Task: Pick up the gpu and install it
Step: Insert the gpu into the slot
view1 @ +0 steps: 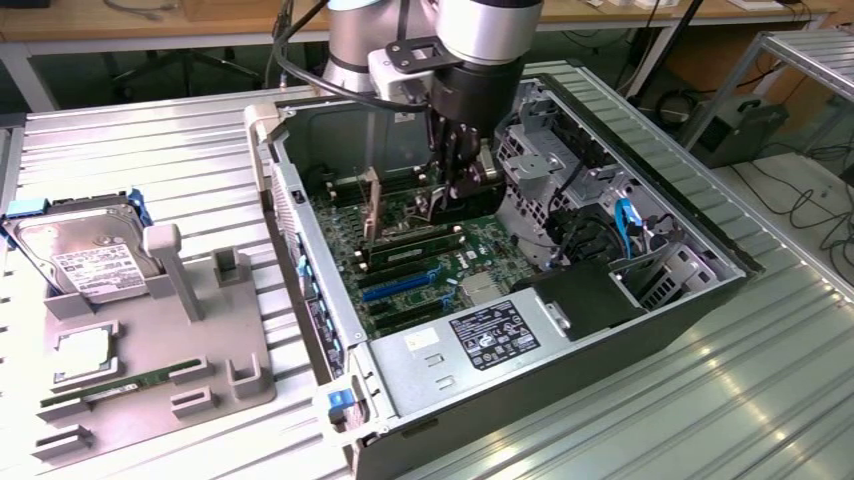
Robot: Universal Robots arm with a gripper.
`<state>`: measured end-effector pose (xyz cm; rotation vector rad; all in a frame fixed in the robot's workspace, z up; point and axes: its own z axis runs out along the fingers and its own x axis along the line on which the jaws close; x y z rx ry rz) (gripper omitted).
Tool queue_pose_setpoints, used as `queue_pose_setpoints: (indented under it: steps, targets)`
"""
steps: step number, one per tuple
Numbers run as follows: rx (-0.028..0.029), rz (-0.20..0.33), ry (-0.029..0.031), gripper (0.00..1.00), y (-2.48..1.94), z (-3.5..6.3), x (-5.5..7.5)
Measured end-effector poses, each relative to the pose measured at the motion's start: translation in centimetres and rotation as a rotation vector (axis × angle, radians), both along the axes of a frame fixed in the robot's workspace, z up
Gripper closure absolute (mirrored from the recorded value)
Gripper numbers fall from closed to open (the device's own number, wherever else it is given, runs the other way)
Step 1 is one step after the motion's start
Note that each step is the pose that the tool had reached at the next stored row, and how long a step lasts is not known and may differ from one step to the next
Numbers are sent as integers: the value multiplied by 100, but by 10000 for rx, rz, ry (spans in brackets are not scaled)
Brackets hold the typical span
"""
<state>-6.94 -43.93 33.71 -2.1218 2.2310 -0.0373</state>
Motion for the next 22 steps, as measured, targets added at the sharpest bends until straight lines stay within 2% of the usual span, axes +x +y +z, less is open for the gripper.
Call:
queue_pose_setpoints:
  steps: [22]
  targets:
    - [0, 2, -1, 74, -62, -52, -16]
